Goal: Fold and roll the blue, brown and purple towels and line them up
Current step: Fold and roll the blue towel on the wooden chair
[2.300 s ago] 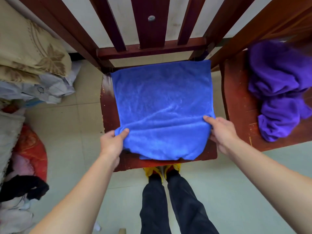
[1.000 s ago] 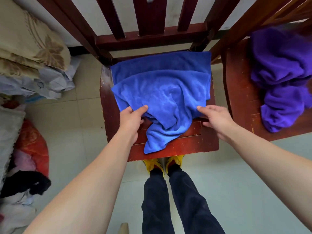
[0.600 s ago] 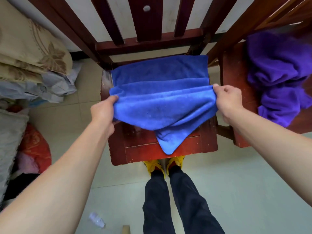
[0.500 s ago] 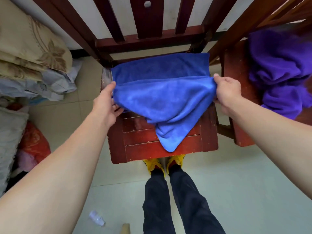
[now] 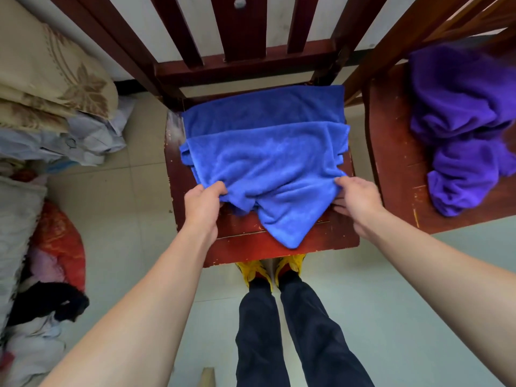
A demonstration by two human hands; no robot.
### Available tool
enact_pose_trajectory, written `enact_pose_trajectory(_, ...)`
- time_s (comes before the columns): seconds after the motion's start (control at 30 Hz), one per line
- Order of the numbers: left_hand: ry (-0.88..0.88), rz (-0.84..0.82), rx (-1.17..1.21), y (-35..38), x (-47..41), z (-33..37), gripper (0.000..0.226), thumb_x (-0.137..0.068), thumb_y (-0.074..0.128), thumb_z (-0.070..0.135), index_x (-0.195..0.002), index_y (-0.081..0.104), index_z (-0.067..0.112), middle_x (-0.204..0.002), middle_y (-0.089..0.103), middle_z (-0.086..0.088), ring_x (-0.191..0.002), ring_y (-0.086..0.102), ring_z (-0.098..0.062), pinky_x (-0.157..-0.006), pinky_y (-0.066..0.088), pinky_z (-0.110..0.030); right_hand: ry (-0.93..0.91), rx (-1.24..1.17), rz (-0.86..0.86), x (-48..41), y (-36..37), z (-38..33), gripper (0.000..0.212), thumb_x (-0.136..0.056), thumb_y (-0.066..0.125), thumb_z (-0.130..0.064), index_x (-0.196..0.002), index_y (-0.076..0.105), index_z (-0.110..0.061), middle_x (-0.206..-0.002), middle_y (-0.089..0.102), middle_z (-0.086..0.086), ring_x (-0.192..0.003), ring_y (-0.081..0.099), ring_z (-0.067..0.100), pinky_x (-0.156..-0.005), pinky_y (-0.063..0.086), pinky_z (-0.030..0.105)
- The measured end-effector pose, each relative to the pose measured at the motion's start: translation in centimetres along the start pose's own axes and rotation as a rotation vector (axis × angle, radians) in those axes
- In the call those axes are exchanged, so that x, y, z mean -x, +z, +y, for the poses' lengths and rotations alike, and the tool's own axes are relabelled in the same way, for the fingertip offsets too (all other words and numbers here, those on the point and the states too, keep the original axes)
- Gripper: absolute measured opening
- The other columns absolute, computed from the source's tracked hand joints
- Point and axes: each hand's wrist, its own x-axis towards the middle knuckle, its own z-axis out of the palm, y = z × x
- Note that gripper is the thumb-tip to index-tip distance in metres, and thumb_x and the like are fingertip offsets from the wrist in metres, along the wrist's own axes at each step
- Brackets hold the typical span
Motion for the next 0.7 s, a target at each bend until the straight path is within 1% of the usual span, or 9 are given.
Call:
enact_pose_trajectory(0.07,0.019,0.054,0.057,-0.8,-0.1,1.0,0.014,-0.062,0.057,0.001,-0.065,0.051,0.014,-0.072,0.05,-0.005,-0.069,0.044,-0.018,-0.062,0.033,-0.031,-0.111,0.004,0.129,-0.5,-0.6,-0.6,0.015,-0.093,0.056,-0.021,-0.081,0.06,-0.011,-0.085,0.063,0.012,-0.078,0.061,0.024,-0.074,0.053,0.039)
enact_pose_trajectory(0.17,0.181,0.122,-0.069,-1.2,-0.8,2.5,0.031,-0.072,0.062,0.006,-0.055,0.04,0.019,-0.059,0.038,0.0,-0.057,0.034,-0.015,-0.055,0.028,-0.029,-0.357,0.215,0.265,-1.4,-1.0,-2.3,0.018,-0.092,0.056,-0.026,-0.079,0.058,-0.014,-0.081,0.06,0.003,-0.08,0.055,0.019,-0.072,0.044,0.03)
enact_pose_trajectory(0.2,0.266,0.166,-0.156,-1.2,-1.2,3.1,0.037,-0.074,0.065,0.011,-0.054,0.035,0.021,-0.056,0.035,0.002,-0.054,0.031,-0.014,-0.054,0.029,-0.029,-0.411,0.264,0.283,-1.8,-0.8,-3.1,0.018,-0.092,0.055,-0.028,-0.079,0.057,-0.016,-0.081,0.06,0.001,-0.081,0.054,0.02,-0.074,0.042,0.031)
enact_pose_trajectory(0.27,0.378,0.266,-0.27,-0.9,-2.3,4.2,0.036,-0.075,0.071,0.025,-0.059,0.039,0.022,-0.06,0.043,0.005,-0.055,0.038,-0.011,-0.061,0.039,-0.029,-0.472,0.354,0.31,-2.5,-0.4,-4.6,0.017,-0.091,0.054,-0.032,-0.081,0.056,-0.019,-0.084,0.06,-0.001,-0.087,0.056,0.023,-0.074,0.039,0.03)
enact_pose_trajectory(0.3,0.383,0.285,-0.277,-0.6,-2.7,4.5,0.032,-0.074,0.074,0.032,-0.067,0.044,0.021,-0.068,0.05,0.005,-0.061,0.046,-0.011,-0.069,0.043,-0.029,-0.479,0.384,0.317,-2.9,-0.2,-5.1,0.015,-0.09,0.054,-0.034,-0.083,0.056,-0.021,-0.086,0.06,-0.002,-0.091,0.057,0.024,-0.075,0.038,0.029)
enact_pose_trajectory(0.37,0.301,0.235,-0.279,-0.1,-3.1,4.2,0.042,-0.07,0.078,0.042,-0.086,0.048,0.017,-0.087,0.056,0.002,-0.077,0.053,-0.013,-0.077,0.045,-0.027,-0.47,0.413,0.277,-3.4,0.1,-5.1,0.016,-0.088,0.057,-0.038,-0.093,0.057,-0.024,-0.088,0.058,-0.006,-0.095,0.058,0.024,-0.077,0.037,0.028)
enact_pose_trajectory(0.5,0.176,0.071,-0.353,-0.1,-1.5,0.1,0.054,-0.062,0.085,0.04,-0.096,0.05,0.019,-0.089,0.061,0.001,-0.08,0.061,-0.018,-0.074,0.051,-0.032,-0.478,0.595,0.161,-2.9,-0.5,-1.8,0.045,-0.08,0.068,-0.047,-0.117,0.053,-0.025,-0.079,0.056,-0.015,-0.083,0.055,0.015,-0.071,0.037,0.029)
enact_pose_trajectory(0.6,0.189,0.124,-0.65,-0.9,0.0,-3.5,0.045,-0.064,0.083,0.036,-0.091,0.05,0.022,-0.085,0.06,0.006,-0.082,0.058,-0.022,-0.077,0.049,-0.035,-0.463,0.705,0.113,-2.3,-0.9,1.5,0.046,-0.075,0.072,-0.05,-0.111,0.053,-0.028,-0.081,0.061,-0.014,-0.079,0.055,0.016,-0.067,0.041,0.032)
enact_pose_trajectory(0.7,0.131,0.168,-0.822,-1.4,1.1,-6.1,0.031,-0.073,0.077,0.031,-0.071,0.05,0.015,-0.07,0.056,0.001,-0.077,0.057,-0.03,-0.07,0.047,-0.037,-0.366,0.758,0.066,-2.2,-0.7,3.3,0.024,-0.078,0.072,-0.041,-0.087,0.06,-0.023,-0.069,0.062,-0.011,-0.076,0.06,0.019,-0.063,0.043,0.031)
